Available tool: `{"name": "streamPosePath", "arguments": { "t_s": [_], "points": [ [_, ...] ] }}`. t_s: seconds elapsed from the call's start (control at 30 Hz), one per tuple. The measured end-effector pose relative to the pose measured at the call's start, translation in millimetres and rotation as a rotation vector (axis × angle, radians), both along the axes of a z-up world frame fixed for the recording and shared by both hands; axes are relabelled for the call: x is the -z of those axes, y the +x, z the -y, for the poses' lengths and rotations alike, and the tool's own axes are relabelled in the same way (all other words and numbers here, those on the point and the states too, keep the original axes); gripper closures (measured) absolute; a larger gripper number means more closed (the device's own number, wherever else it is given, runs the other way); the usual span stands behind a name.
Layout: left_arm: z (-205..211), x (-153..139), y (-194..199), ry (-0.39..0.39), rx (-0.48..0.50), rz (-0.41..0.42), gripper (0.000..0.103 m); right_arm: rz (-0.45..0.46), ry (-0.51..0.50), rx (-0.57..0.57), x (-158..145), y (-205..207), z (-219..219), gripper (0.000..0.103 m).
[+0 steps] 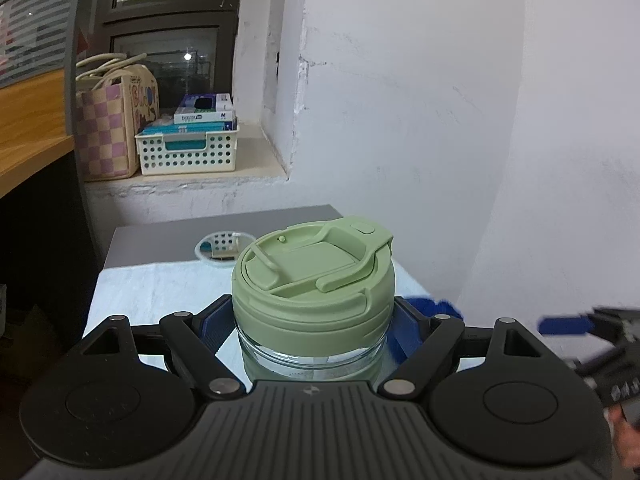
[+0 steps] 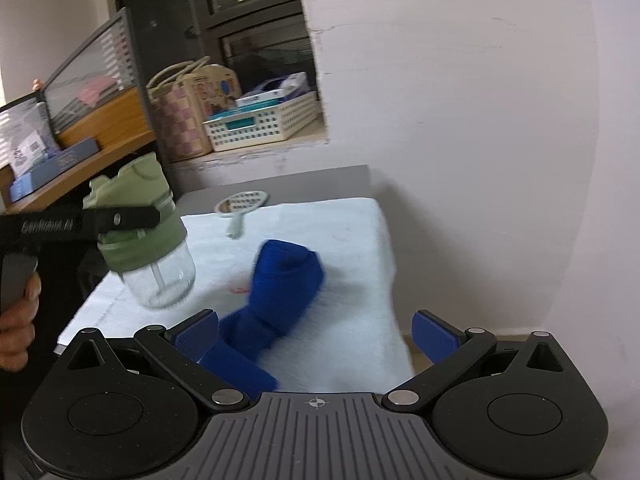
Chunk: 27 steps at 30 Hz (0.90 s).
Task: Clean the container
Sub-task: 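Lift the jar with the left gripper while the right gripper grasps the blue cloth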
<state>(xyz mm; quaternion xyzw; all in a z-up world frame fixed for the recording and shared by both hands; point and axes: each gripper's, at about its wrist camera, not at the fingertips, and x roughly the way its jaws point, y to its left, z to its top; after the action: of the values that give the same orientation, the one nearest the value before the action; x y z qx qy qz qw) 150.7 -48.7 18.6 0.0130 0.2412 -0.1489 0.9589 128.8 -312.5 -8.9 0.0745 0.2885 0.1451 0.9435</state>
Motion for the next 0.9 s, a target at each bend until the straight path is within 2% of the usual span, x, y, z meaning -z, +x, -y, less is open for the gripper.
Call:
{"name": "streamPosePath", "arguments": {
  "t_s": [0.17, 0.33, 0.43, 0.53, 0.57, 0.6, 0.67, 0.83, 0.9],
  "points": [
    [-12, 16, -19, 0.004, -0.035, -0.008, 0.017, 0.001, -0.001, -0.047, 3, 17, -20, 0.002],
    [-18, 27, -33, 0.021, -0.056, 0.003, 0.017, 0.0, 0.001, -0.062, 9, 40, -32, 0.012],
    [-19, 30, -40, 0.022, -0.059, 0.023, 0.017, -0.017, -0.007, -0.063, 14, 56, -36, 0.021],
    [-20, 32, -43, 0.021, -0.058, 0.03, 0.017, -0.027, -0.034, -0.061, 18, 67, -42, 0.04],
    [-21, 32, -44, 0.018, -0.057, 0.03, 0.017, -0.029, -0.046, -0.055, 19, 69, -43, 0.051],
    [-22, 32, -44, 0.014, -0.055, 0.03, 0.017, -0.032, -0.054, -0.049, 21, 72, -44, 0.055],
    [-23, 32, -44, 0.01, -0.05, 0.03, 0.017, -0.04, -0.048, -0.046, 23, 74, -42, 0.056],
    [-19, 32, -45, 0.03, -0.034, 0.039, 0.017, -0.041, -0.037, -0.051, 20, 71, -40, 0.066],
    [-17, 32, -42, 0.051, -0.027, 0.053, 0.017, -0.043, 0.012, -0.07, 12, 70, -36, 0.068]
  ]
}}
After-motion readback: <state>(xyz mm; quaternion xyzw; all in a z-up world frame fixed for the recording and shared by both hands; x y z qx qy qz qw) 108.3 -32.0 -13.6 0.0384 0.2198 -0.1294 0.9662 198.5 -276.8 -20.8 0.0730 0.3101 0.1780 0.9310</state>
